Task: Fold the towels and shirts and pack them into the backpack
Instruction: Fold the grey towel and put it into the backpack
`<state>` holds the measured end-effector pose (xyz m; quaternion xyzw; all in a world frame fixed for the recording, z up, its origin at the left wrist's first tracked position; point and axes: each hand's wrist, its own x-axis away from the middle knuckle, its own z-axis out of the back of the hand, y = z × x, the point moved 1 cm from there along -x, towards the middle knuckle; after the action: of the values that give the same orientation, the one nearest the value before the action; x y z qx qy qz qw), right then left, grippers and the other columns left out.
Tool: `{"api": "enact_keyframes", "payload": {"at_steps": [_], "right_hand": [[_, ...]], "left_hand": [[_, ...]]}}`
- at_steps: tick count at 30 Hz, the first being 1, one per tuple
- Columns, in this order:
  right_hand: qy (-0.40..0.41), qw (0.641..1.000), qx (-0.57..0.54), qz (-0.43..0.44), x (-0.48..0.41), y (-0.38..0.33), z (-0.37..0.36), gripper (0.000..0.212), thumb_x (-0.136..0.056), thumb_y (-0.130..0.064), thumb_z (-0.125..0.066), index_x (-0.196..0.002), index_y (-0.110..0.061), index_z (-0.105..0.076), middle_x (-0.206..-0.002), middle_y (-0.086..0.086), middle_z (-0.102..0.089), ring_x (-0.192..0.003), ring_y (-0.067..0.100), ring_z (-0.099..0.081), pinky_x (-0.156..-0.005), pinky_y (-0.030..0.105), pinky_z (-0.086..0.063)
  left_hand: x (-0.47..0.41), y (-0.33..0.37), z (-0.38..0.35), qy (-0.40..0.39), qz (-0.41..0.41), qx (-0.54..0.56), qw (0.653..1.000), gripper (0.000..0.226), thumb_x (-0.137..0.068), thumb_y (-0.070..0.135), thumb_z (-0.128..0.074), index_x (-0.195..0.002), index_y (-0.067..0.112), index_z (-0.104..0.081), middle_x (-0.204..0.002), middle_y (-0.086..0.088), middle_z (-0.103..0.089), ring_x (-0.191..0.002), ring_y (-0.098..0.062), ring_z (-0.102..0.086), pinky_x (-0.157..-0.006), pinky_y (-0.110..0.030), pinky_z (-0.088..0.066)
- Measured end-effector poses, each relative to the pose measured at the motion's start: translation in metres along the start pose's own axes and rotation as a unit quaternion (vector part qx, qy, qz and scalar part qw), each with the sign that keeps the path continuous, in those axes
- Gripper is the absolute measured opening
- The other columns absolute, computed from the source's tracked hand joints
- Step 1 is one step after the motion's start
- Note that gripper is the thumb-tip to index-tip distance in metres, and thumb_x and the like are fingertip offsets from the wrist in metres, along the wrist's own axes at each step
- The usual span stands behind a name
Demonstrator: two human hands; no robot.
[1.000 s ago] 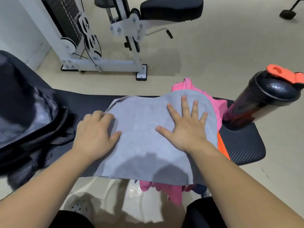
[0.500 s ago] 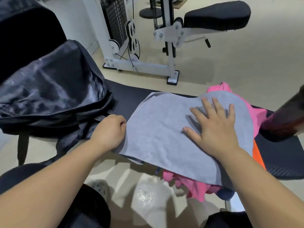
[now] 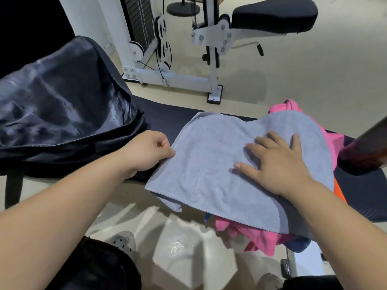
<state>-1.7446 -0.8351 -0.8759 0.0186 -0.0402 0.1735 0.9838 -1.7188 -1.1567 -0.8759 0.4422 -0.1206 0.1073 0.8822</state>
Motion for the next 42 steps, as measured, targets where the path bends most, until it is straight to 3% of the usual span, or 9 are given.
{"api": "enact_keyframes", "payload": {"at_steps": [6, 10, 13, 16, 19, 28, 34, 38, 42], "right_hand": [[0.066, 0.976, -0.197, 0.07, -0.039, -0.075, 0.029, 0.073, -0.084, -0.079, -0.027, -0.131, -0.033, -0.06, -0.133, -0.011, -0.059, -0.135, 0.019, -0.044, -0.115, 0.054, -0.027], [0.022, 0.962, -0.235, 0.139, -0.069, -0.123, 0.03, 0.066, -0.089, -0.069, -0.031, -0.149, -0.043, -0.038, -0.151, -0.011, -0.046, -0.14, 0.017, -0.038, -0.114, 0.049, -0.03], [0.041, 0.954, -0.261, 0.145, -0.087, -0.142, 0.029, 0.054, -0.1, -0.044, -0.045, -0.152, -0.047, -0.03, -0.121, -0.005, -0.053, -0.114, 0.019, -0.049, -0.099, 0.039, -0.042], [0.081, 0.942, -0.297, 0.132, -0.098, -0.148, 0.038, 0.028, -0.096, -0.032, -0.059, -0.123, -0.035, -0.067, -0.09, -0.007, -0.048, -0.083, 0.017, -0.053, -0.076, 0.036, -0.048], [0.1, 0.94, -0.301, 0.123, -0.105, -0.145, 0.041, 0.011, -0.09, -0.029, -0.062, -0.089, -0.025, -0.072, -0.078, -0.01, -0.058, -0.075, 0.018, -0.057, -0.07, 0.041, -0.051], [0.143, 0.936, -0.319, -0.043, -0.101, -0.119, 0.046, 0.016, -0.094, -0.03, -0.063, -0.089, -0.027, -0.078, -0.066, -0.01, -0.061, -0.07, 0.017, -0.061, -0.06, 0.028, -0.041], [0.118, 0.833, -0.53, -0.106, -0.079, -0.124, 0.038, 0.036, -0.098, -0.021, -0.055, -0.133, -0.032, -0.054, -0.06, -0.007, -0.065, -0.062, 0.016, -0.07, -0.062, 0.026, -0.054], [0.159, 0.799, -0.563, -0.137, -0.062, -0.155, 0.039, 0.03, -0.082, -0.058, -0.066, -0.089, -0.029, -0.057, -0.067, -0.002, -0.069, -0.066, 0.018, -0.07, -0.071, 0.041, -0.058], [0.153, 0.738, -0.617, -0.225, -0.062, -0.166, 0.031, 0.048, -0.063, -0.059, -0.08, -0.082, -0.025, -0.051, -0.081, -0.005, -0.07, -0.073, 0.018, -0.07, -0.076, 0.046, -0.058]], "left_hand": [[-0.002, 0.0, 0.018, 0.038, -0.081, 0.079, 0.993, 0.024, -0.097, 0.028, -0.062, -0.08, 0.015, -0.051, -0.067, -0.008, -0.053, -0.061, -0.021, -0.047, -0.059, -0.037, -0.048], [-0.005, 0.011, 0.023, 0.069, -0.106, 0.181, 0.975, 0.018, -0.101, 0.021, -0.056, -0.085, 0.015, -0.05, -0.064, -0.012, -0.058, -0.057, -0.024, -0.062, -0.059, -0.039, -0.056], [-0.006, 0.016, 0.025, 0.054, -0.128, 0.198, 0.97, 0.017, -0.1, 0.018, -0.059, -0.088, 0.009, -0.053, -0.063, -0.01, -0.055, -0.055, -0.021, -0.06, -0.059, -0.035, -0.054], [-0.009, 0.016, 0.028, 0.05, -0.149, 0.193, 0.969, 0.021, -0.095, 0.024, -0.067, -0.086, 0.008, -0.058, -0.064, -0.007, -0.054, -0.058, -0.02, -0.054, -0.064, -0.039, -0.05], [-0.01, 0.014, 0.027, 0.066, -0.141, 0.199, 0.967, 0.029, -0.082, 0.035, -0.078, -0.085, 0.013, -0.059, -0.065, -0.007, -0.055, -0.059, -0.02, -0.049, -0.064, -0.038, -0.045], [-0.012, 0.01, 0.003, 0.126, -0.171, -0.15, 0.966, 0.016, -0.087, 0.018, -0.06, -0.075, 0.018, -0.05, -0.065, 0.003, -0.055, -0.065, -0.021, -0.053, -0.059, -0.038, -0.041], [-0.005, 0.018, 0.017, 0.167, -0.167, -0.069, 0.969, 0.023, -0.096, 0.026, -0.061, -0.074, 0.02, -0.06, -0.061, 0.004, -0.056, -0.058, -0.011, -0.049, -0.057, -0.03, -0.032], [-0.003, 0.019, 0.013, 0.094, -0.166, 0.082, 0.978, 0.019, -0.091, 0.021, -0.069, -0.075, 0.013, -0.062, -0.064, -0.016, -0.059, -0.055, -0.015, -0.045, -0.059, -0.03, -0.037], [0.001, 0.021, 0.005, 0.074, -0.196, 0.067, 0.975, 0.016, -0.087, 0.015, -0.071, -0.073, 0.015, -0.062, -0.059, 0.003, -0.055, -0.054, -0.01, -0.043, -0.056, -0.027, -0.036]]}}
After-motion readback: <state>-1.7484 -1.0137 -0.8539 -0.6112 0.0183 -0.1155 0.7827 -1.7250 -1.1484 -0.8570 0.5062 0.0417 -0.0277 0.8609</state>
